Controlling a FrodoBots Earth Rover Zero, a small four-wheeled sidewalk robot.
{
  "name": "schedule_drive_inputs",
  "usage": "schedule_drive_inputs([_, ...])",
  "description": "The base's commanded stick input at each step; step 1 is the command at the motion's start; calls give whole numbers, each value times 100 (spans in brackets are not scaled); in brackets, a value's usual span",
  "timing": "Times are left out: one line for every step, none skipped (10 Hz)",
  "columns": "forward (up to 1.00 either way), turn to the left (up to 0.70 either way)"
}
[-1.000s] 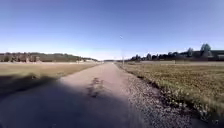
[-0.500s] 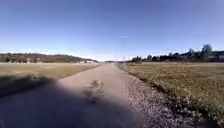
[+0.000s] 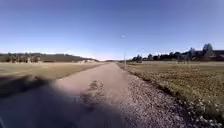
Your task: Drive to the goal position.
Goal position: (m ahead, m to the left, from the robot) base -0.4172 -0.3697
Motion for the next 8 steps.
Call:
schedule_drive_inputs([50, 0])
schedule_drive_inputs([50, 0])
schedule_drive_inputs([50, 0])
schedule_drive_inputs([50, 0])
schedule_drive_inputs([50, 0])
schedule_drive_inputs([50, 0])
schedule_drive_inputs([50, 0])
schedule_drive_inputs([50, 0])
